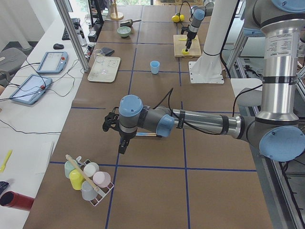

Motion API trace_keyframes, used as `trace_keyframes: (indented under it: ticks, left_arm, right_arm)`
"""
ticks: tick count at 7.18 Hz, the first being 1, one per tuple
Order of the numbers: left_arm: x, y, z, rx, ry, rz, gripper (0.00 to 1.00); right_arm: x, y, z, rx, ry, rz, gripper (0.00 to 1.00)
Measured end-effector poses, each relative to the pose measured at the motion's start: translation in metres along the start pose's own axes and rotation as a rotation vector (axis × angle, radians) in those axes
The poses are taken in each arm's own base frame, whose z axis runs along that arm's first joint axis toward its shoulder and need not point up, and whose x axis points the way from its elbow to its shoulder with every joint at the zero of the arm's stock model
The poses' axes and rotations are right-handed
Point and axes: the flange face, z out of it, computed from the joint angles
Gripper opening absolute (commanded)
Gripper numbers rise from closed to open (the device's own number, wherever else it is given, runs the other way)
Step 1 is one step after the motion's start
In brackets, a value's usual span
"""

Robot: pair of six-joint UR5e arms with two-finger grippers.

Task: Squeeze lemon into cup
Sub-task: 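Close the right gripper on the top lemon slice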

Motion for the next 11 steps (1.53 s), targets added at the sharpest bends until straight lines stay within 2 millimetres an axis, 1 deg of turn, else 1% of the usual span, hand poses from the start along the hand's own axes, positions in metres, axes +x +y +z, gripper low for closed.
trace_keyframes:
  ticks: [4,9,11]
  left_arm:
    - [0.001,-0.001,-0.001,0.007,0.001,0.007,1.0]
    - [0.002,-0.001,-0.001,0.008,0.002,0.009,1.0]
    - [0.002,-0.001,-0.001,0.008,0.002,0.009,1.0]
  right_arm:
    - [0.0,0.004,0.009,-0.001,0.013,-0.014,1.0]
    - [-0.003,-0.008,0.013,0.019,0.014,-0.011,1.0]
    - [-0.007,-0.008,0.013,0.019,0.009,-0.011,1.0]
